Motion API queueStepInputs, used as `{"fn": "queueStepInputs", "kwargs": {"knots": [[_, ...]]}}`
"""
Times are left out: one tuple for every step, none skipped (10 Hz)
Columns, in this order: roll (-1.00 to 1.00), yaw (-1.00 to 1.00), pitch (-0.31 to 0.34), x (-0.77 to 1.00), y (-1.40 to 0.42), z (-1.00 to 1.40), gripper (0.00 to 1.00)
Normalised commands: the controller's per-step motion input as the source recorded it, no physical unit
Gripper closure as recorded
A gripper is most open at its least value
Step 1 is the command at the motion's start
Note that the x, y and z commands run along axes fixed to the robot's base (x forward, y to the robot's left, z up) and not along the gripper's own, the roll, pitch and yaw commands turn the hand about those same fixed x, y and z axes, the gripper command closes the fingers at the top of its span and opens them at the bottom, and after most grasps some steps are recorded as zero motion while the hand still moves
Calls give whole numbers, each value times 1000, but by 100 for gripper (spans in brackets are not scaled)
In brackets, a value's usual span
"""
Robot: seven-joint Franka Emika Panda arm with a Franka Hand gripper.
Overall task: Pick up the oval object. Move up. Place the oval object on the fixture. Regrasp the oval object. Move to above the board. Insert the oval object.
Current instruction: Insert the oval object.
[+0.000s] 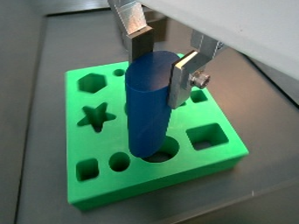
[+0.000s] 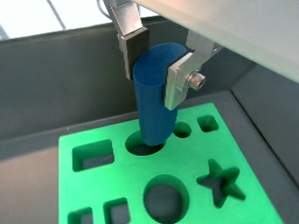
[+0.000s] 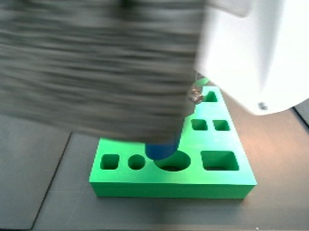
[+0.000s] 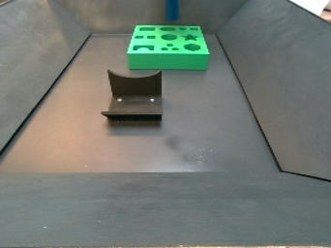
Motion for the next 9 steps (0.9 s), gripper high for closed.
{"fn": "queueStepInputs", "kwargs": {"knots": [[-46, -1000, -14, 0, -6, 60, 100], [-39, -1000, -33, 0, -3, 37, 100], [-43, -1000, -37, 0, 0, 37, 100], [-40, -1000, -41, 0, 0, 37, 100], [34, -506, -43, 97, -69, 0, 100], [-13, 0, 0, 0, 0, 0, 100], [-129, -309, -131, 446, -57, -6, 100], [-164, -509, -154, 509, 0, -34, 100], [0, -191, -53, 123, 0, -109, 100]]}}
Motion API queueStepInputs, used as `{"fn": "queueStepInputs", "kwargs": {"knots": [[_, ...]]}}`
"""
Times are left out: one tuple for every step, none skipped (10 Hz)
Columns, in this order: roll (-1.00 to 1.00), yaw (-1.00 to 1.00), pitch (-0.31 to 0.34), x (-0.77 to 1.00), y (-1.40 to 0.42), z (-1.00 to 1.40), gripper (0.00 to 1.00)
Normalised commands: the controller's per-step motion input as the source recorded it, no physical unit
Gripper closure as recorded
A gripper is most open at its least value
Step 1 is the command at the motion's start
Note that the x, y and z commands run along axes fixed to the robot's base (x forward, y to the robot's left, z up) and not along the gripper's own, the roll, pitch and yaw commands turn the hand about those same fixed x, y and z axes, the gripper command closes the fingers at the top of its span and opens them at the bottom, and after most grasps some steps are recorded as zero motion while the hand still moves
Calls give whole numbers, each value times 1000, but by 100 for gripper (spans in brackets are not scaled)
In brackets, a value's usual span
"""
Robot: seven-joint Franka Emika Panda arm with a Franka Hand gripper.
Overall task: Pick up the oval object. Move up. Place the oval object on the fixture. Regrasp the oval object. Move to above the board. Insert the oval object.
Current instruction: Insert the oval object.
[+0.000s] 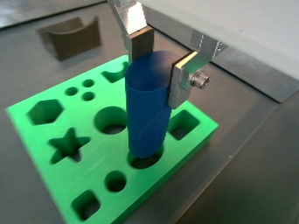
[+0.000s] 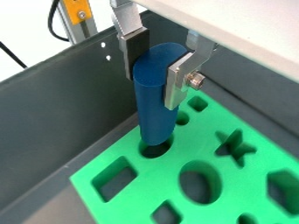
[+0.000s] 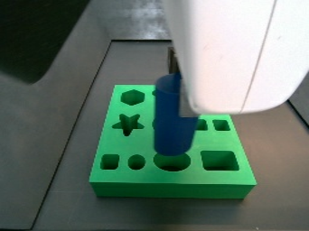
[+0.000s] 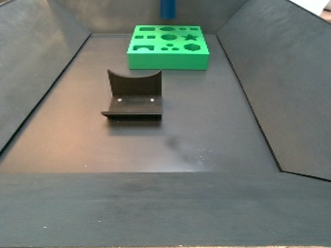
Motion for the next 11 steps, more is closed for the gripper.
{"fn": "queueStepInputs", "kwargs": {"knots": [[0, 0, 0, -37, 0, 0, 100], [0, -466, 0, -206, -51, -137, 100], [13, -843, 0, -189, -40, -223, 100], [13, 0, 1, 0, 0, 0, 100], [0, 0, 0, 0, 0, -17, 100], [0, -34, 0, 109, -9, -60, 100], [0, -14, -21, 23, 0, -31, 100], [11, -29, 0, 0, 0, -197, 100], [60, -34, 0, 0, 0, -354, 100], [56, -46, 0, 0, 0, -337, 100], [116, -103, 0, 0, -11, -271, 100]]}}
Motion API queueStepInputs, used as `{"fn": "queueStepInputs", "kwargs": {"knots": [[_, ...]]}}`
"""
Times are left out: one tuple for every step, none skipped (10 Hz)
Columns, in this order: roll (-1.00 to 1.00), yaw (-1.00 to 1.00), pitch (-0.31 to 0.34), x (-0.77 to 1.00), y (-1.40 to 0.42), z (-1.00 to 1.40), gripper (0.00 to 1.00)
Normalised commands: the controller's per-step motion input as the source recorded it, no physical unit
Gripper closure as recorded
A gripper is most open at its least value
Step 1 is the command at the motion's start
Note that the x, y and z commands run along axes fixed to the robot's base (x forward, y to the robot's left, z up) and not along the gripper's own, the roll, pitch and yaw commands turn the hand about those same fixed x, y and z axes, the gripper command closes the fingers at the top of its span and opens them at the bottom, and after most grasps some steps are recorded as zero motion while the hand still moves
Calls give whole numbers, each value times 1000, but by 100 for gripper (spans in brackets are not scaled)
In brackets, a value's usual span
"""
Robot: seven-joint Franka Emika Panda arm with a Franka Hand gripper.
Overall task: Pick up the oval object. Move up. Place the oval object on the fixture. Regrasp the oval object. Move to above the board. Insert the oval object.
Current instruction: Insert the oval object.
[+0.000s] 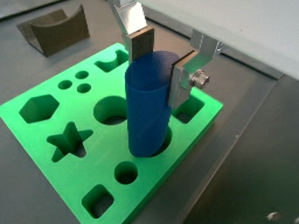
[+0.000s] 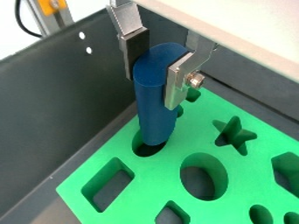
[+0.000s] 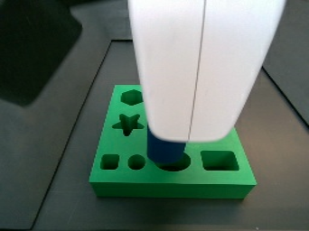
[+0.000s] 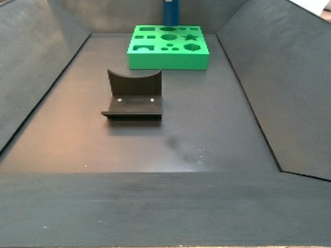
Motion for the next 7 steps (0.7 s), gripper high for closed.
{"fn": "queueStepInputs", "kwargs": {"knots": [[93, -74, 0, 0, 0, -217, 100], [69, -77, 0, 97, -31, -203, 100], [53, -126, 0, 300, -111, -169, 100], [54, -154, 0, 357, -109, -183, 100], [50, -149, 0, 366, -91, -183, 100], [46, -120, 0, 357, -60, -200, 100], [40, -69, 0, 214, -40, -254, 100]]}}
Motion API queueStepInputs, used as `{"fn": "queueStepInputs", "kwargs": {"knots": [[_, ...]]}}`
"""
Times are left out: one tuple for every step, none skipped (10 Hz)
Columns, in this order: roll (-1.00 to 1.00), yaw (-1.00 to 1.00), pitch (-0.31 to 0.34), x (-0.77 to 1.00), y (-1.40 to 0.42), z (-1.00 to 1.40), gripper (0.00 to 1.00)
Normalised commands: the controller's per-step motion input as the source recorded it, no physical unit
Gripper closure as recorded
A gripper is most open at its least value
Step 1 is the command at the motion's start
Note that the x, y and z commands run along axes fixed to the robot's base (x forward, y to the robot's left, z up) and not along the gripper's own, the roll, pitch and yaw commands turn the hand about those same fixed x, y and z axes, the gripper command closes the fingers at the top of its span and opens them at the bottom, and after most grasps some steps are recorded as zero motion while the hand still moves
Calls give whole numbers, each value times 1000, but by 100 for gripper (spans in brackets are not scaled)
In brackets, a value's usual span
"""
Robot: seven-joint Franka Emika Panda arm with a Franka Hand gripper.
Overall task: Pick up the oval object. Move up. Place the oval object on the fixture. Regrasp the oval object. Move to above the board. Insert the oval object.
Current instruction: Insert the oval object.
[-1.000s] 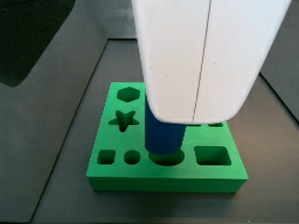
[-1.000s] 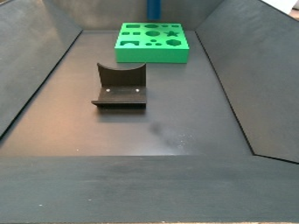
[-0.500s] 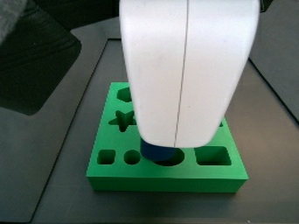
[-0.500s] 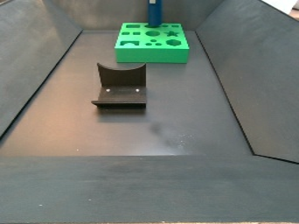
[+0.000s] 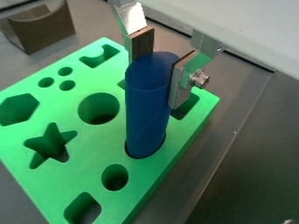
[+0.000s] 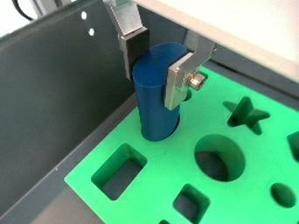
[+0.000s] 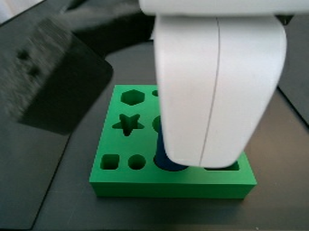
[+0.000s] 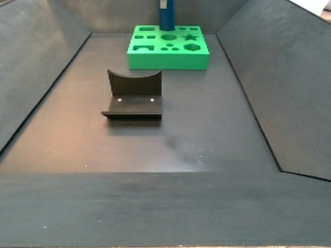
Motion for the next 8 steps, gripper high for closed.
{"fn": "queueStepInputs", "kwargs": {"knots": [[61, -34, 23, 71, -6, -280, 100], [71, -60, 0, 0, 0, -363, 100], [99, -86, 0, -46, 0, -503, 100], [166, -49, -31, -166, -20, -571, 100], [161, -9, -11, -69, 0, -551, 100], [-71, 0, -26, 0, 94, 0, 100], [-16, 0, -20, 0, 0, 0, 100], [0, 0, 0, 0, 0, 0, 100]]}}
